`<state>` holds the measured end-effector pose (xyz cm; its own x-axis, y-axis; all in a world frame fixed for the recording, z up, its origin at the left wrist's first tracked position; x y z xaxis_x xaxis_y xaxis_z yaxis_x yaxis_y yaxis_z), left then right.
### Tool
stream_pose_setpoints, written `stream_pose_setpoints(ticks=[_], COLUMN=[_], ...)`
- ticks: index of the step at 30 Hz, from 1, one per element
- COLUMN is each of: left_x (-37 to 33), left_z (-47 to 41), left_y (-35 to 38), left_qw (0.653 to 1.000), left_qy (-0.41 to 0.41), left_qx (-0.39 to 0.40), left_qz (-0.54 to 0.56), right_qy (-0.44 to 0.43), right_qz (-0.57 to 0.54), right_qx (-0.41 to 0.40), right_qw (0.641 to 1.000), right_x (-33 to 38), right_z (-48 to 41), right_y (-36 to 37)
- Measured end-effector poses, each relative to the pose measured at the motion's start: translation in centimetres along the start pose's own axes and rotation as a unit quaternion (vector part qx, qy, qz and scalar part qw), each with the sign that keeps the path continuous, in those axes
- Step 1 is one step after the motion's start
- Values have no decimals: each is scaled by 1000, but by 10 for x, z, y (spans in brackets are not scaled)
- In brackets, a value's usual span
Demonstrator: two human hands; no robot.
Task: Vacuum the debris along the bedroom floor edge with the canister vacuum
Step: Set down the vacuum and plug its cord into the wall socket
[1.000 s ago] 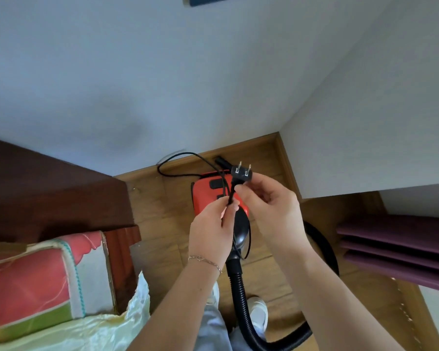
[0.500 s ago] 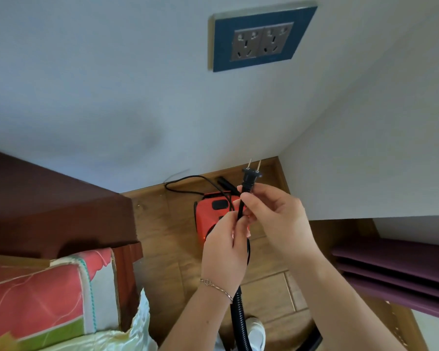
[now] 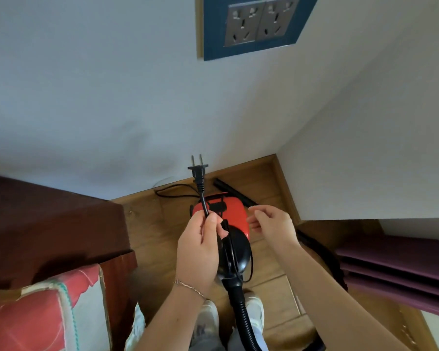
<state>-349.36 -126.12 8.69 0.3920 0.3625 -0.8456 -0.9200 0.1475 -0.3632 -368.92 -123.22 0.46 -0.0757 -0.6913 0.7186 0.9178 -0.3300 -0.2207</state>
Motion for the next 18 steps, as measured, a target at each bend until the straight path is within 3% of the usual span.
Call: stream_pose_setpoints(ticks=[5,10,12,15,18], left_x=[36,58,69,83,93], left_z=[-7,-12,-15,-18,-15], left_y=[9,23,29,34,35], left_qw=[999,997,994,993,990], left_qy=[-18,-26,-38,-42,-42], left_qx=[-28,-43,-39,-35,-34], left_qz=[19,63,90,108,131], right_qy=[5,-71,-91,-127,-211], right_qz=[125,279,367,549,598], right_qx=[53,82,117,180,207], right_qw=[991,954,918,807,745], right_x=[-49,-68,-80,-100,-100], right_z=[-47,-94,-115,-140,-149], right_y=[35,69,87,110,127])
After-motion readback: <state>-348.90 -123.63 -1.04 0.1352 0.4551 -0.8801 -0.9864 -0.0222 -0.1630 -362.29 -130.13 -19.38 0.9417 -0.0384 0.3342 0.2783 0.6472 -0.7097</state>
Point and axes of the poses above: each hand's wrist, its own z-axis away from the middle knuckle, its own y-axis out of the palm, x = y × z, the point moved 10 cm from there along -z, towards the middle knuckle, and after that the axes turned 9 degrees about -z, right-handed, at the moved point
